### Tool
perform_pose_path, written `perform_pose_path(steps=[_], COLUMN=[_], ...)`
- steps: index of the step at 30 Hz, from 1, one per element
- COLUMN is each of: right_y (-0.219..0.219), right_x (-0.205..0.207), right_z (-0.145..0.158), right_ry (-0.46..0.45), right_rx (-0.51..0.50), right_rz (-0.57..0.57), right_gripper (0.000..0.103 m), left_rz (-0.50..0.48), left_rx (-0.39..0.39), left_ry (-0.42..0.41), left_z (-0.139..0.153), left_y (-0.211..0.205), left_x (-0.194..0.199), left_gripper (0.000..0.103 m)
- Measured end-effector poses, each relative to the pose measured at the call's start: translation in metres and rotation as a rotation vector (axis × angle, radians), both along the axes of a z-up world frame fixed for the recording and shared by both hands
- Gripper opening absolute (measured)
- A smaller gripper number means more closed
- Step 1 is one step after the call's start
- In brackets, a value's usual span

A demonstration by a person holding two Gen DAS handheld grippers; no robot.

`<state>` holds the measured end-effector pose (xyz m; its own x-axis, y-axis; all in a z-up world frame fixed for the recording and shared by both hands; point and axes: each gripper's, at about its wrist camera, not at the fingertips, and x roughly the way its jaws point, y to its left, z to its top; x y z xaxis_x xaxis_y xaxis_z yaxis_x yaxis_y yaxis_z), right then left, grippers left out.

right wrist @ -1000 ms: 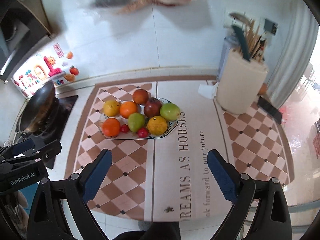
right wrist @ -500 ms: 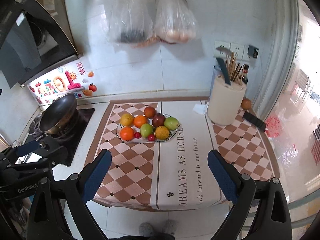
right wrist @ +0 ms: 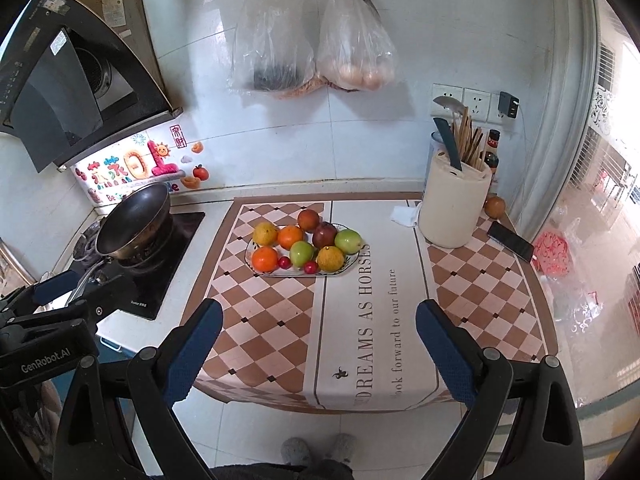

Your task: Organize fruits

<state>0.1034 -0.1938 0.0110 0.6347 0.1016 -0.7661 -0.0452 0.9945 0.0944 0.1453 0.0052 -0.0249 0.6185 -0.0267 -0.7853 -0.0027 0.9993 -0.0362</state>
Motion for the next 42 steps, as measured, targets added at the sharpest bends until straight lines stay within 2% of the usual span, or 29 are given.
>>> perform_pose_path(steps=[8, 21, 29, 42], right_y=[0.001, 0.002, 0.005, 0.003], right_x=[0.037, 0.094, 0.105, 0.106], right_z=[-0.02, -0.071, -0.086, -0.088], right_ry=[0.018, 0.102, 0.13, 0.131], right_rx=[-0.019, -0.034, -0.041, -0.053], right_rz=[-0.004, -0.024, -0.027, -0.044], right_gripper=[0.099, 0.099, 0.099, 0.101], left_rz=[0.025, 0.059, 0.061, 0.048], left_rx=[0.025, 0.062, 0.074, 0.071], left_ry=[0.055, 0.113, 0.142, 0.134], left_z=[-0.025, -0.061, -0.079, -0.082], left_y=[0.001, 0.007, 0.007, 0.004], left_x=[0.025, 0.065, 0.08, 0.084], left_gripper=[0.098, 0.098, 0.098, 0.099])
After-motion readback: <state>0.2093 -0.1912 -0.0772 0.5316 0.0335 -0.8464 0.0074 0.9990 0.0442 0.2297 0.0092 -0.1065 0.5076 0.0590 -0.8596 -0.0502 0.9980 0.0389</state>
